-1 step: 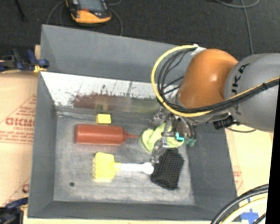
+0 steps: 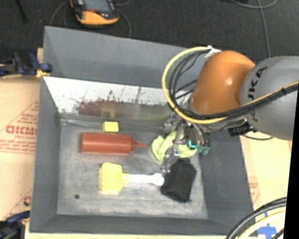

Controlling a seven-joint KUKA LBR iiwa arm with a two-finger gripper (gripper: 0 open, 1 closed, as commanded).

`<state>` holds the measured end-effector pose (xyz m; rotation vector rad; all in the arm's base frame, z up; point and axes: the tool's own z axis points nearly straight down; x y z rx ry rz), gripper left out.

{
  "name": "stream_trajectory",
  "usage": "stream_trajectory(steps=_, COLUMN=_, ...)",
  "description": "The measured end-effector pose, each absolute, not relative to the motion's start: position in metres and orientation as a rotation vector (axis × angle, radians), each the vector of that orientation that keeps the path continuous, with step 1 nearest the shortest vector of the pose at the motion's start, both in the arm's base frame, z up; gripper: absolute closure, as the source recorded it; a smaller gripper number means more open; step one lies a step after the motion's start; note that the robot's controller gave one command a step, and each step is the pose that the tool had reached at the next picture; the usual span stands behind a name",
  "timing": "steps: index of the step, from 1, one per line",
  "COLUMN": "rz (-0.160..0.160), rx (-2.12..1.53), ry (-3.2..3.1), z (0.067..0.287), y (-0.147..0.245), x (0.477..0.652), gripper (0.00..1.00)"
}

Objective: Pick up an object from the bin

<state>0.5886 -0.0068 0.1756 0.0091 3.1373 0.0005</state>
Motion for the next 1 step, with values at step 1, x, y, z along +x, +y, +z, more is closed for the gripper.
stream_trajectory(steps=1, rz=-0.001, rx=-0.113, ry=3.135, z=0.0742, y=0.0028, x=0.6554, gripper=1.0)
